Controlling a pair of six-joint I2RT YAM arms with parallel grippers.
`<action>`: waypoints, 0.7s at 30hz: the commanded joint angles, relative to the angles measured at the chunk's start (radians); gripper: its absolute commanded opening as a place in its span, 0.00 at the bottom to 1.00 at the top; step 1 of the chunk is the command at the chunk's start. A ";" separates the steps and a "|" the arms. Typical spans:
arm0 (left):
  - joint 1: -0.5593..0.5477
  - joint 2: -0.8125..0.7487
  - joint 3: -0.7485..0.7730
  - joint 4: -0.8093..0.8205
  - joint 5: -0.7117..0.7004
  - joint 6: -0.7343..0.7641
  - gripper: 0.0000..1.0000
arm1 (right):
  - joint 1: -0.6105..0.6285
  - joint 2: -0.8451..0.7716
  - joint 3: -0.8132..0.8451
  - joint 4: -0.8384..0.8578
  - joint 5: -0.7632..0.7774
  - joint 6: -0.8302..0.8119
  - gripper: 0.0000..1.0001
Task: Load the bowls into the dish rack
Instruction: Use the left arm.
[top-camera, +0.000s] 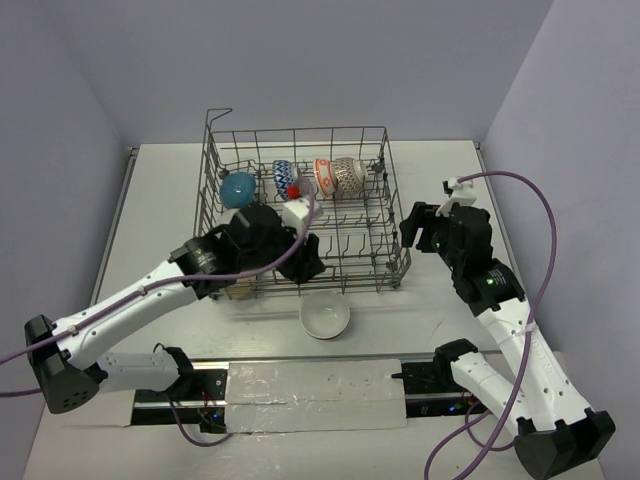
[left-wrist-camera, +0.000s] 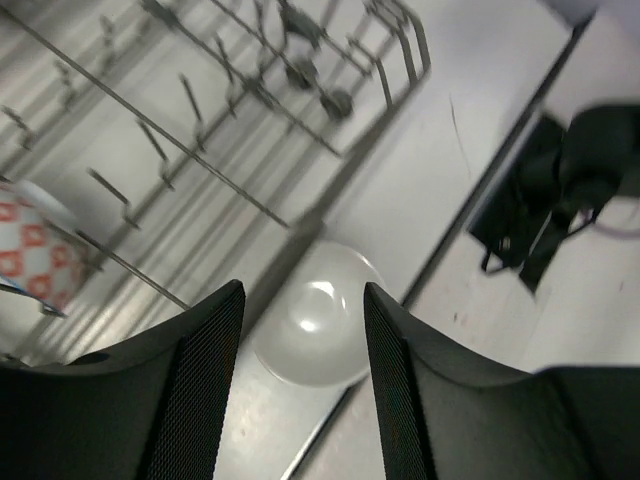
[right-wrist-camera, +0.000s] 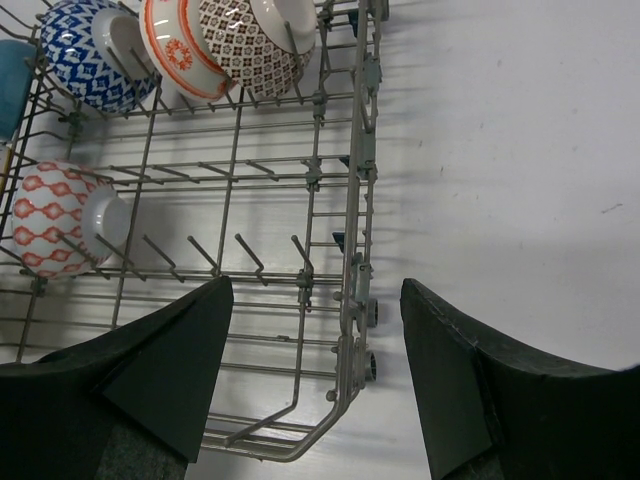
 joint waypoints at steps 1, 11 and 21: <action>-0.109 0.029 -0.009 -0.087 -0.091 0.073 0.55 | 0.005 -0.020 0.017 0.040 0.024 0.001 0.76; -0.296 0.193 -0.039 -0.119 -0.200 0.093 0.54 | 0.006 -0.038 0.017 0.034 0.052 0.002 0.76; -0.350 0.259 -0.075 -0.098 -0.220 0.076 0.53 | 0.006 -0.039 0.012 0.034 0.055 0.005 0.76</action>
